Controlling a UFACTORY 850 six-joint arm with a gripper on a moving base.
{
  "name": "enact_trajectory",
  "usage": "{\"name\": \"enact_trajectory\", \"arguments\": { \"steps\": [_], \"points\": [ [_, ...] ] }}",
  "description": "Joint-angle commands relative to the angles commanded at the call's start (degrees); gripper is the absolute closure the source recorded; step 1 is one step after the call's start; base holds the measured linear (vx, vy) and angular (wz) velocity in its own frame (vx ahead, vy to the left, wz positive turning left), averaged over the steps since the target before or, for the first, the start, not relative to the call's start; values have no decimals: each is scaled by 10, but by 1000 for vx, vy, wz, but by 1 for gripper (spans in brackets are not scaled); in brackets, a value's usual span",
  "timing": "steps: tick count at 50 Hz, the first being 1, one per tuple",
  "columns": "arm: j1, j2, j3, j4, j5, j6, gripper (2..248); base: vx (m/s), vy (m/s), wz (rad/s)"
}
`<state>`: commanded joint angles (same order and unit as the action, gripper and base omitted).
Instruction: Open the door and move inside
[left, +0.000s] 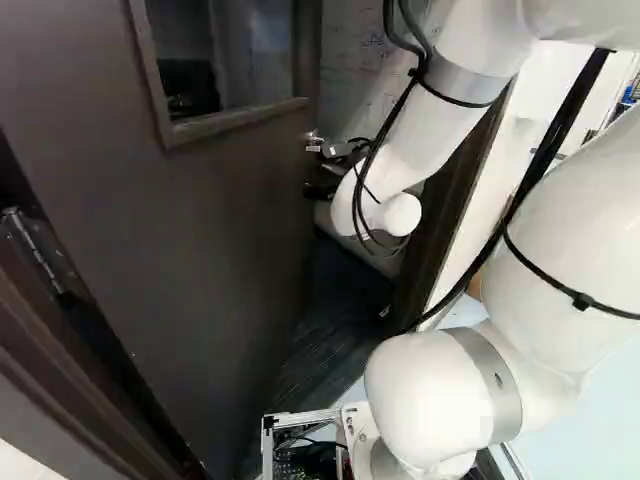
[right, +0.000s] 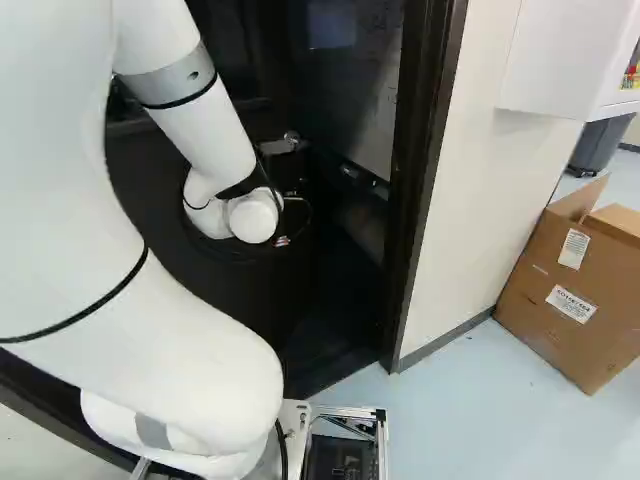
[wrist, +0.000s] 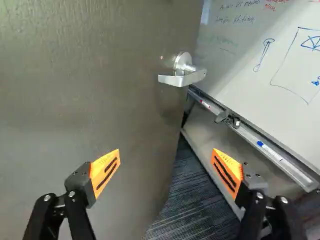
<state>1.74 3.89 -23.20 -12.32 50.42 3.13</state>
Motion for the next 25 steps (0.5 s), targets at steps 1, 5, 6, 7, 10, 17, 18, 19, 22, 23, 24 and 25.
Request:
{"name": "enact_trajectory", "arguments": {
  "steps": [1,5,6,7,10,17,18,19,22,23,24,25],
  "points": [
    [2,-2,-2,3,0,0,3,0,0,0],
    [8,-9,-8,14,0,0,3,0,0,0],
    [10,-10,-10,17,0,0,3,0,0,0],
    [12,-12,-12,21,0,0,3,0,0,0],
    [17,-17,-16,29,0,0,3,0,0,0],
    [29,-28,-27,49,0,0,3,0,0,0],
    [31,-29,-29,52,0,0,3,0,0,0],
    [32,-31,-30,55,0,0,3,0,0,0],
    [38,-35,-34,64,0,0,3,0,0,0],
    [39,-36,-35,67,0,0,3,0,0,0],
    [41,-37,-37,69,0,0,3,0,0,0],
    [43,-38,-38,72,0,0,3,0,0,0]
  ]
}}
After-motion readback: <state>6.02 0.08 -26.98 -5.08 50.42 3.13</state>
